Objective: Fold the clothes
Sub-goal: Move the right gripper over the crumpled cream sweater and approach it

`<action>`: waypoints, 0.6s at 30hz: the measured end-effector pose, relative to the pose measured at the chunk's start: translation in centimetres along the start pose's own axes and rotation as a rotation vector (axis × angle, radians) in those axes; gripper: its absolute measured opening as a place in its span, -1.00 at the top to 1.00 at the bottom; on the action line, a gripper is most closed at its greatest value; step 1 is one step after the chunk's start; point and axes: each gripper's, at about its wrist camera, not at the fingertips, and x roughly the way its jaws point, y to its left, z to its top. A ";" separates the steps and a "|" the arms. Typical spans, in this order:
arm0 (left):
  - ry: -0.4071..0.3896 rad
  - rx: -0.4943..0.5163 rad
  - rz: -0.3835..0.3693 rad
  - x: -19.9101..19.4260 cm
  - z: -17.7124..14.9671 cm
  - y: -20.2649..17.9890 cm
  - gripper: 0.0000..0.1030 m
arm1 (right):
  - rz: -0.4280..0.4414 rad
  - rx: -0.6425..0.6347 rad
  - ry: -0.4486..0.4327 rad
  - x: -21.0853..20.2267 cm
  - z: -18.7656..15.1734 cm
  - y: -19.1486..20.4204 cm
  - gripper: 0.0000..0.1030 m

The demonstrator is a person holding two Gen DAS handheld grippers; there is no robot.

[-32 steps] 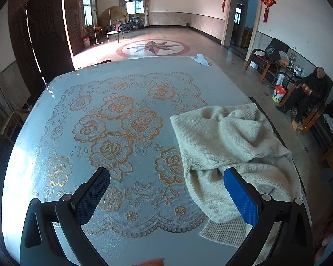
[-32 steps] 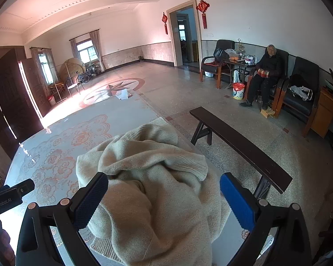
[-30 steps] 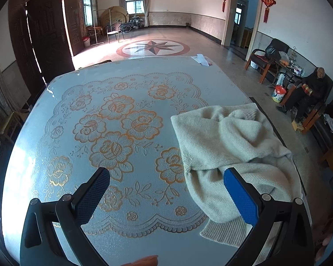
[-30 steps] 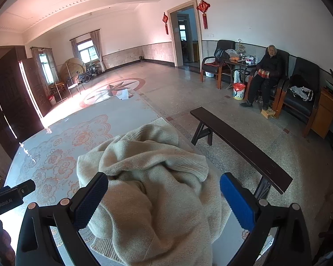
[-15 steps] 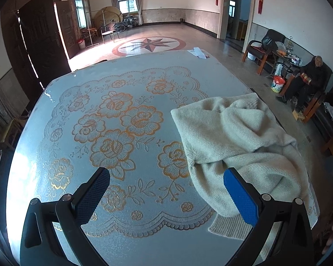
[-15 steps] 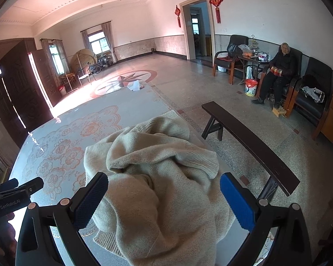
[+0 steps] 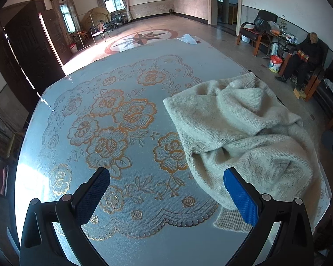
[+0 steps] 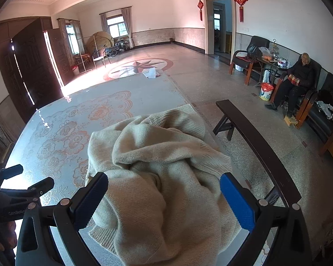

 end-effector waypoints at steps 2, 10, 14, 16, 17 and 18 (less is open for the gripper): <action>-0.001 0.003 0.004 0.0 0.0 0.0 -1.00 | 0.006 -0.007 0.003 0.2 0.2 0.2 -1.00; 0.003 -0.035 0.010 0.2 0.0 0.7 -1.00 | 0.035 -0.005 0.009 1.0 0.7 0.5 -1.00; 0.012 -0.034 0.012 0.5 0.1 0.8 -1.00 | 0.038 -0.032 0.016 1.4 0.9 0.8 -1.00; 0.012 -0.036 0.012 0.5 0.1 0.8 -1.00 | 0.035 -0.045 0.015 1.5 1.2 0.9 -1.00; 0.013 -0.039 0.013 0.5 0.1 0.9 -1.00 | 0.033 -0.052 0.014 1.5 1.4 0.9 -1.00; 0.015 -0.040 0.014 0.6 0.1 0.9 -1.00 | 0.030 -0.059 0.012 1.5 1.5 1.0 -1.00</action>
